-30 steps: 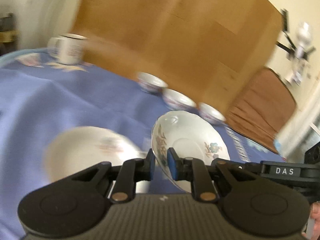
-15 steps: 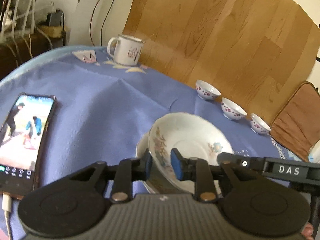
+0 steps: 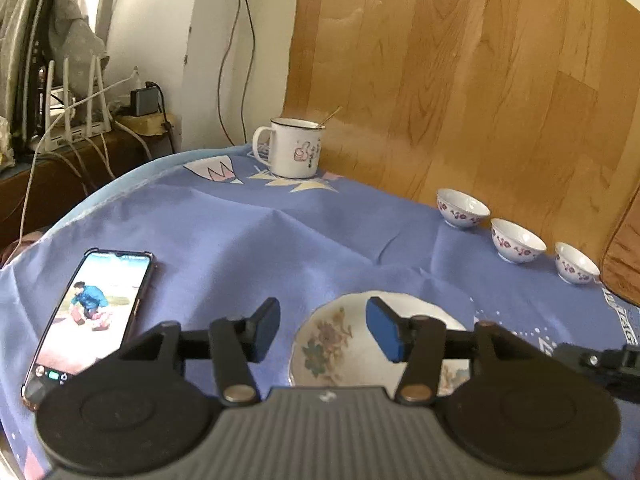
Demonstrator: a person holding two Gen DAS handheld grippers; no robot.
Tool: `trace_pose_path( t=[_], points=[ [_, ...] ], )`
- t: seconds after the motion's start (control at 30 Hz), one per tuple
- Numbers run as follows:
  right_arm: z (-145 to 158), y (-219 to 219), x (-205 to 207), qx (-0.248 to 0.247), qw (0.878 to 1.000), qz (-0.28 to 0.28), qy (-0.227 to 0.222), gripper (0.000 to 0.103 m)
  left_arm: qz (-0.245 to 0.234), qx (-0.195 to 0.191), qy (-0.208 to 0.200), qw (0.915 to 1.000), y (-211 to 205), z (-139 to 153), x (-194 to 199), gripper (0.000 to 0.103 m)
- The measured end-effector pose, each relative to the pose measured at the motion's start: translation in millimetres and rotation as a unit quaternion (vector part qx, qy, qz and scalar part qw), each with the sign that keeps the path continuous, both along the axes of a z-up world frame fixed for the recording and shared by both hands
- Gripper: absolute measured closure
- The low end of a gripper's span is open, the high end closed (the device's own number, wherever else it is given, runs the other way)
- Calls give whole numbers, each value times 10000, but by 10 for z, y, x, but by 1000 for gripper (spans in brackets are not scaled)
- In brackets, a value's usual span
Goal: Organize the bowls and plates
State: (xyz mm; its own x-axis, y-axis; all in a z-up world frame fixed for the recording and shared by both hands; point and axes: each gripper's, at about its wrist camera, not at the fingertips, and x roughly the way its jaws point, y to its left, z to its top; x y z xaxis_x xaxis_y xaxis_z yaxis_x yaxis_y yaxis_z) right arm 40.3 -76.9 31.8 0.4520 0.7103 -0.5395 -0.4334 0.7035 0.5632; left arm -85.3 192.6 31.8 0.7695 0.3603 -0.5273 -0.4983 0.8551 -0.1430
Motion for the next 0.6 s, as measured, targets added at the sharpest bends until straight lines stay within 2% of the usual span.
trace_pose_path(
  t=[0.1,0.2,0.3,0.47,0.6],
  points=[
    [-55,-141,54,170,9996,-147,141,68,-39,174,-163,9997,-104,109,21,54],
    [-64,-236,77,341,9989,-240,193,68,-543,177,-206,9982,-329,195,191,54],
    [-1,-303,80,332,9989,-331,32,68,-1140,105,-209,9932,-619,203,403,54],
    [98,-533,116,-69,9963,-693,-511,68,-2098,-139,-131,9776,-1119,78,791,54],
    [45,-711,208,-440,9875,-1270,-825,68,-2375,-248,131,9710,-1361,-167,1046,53]
  ],
)
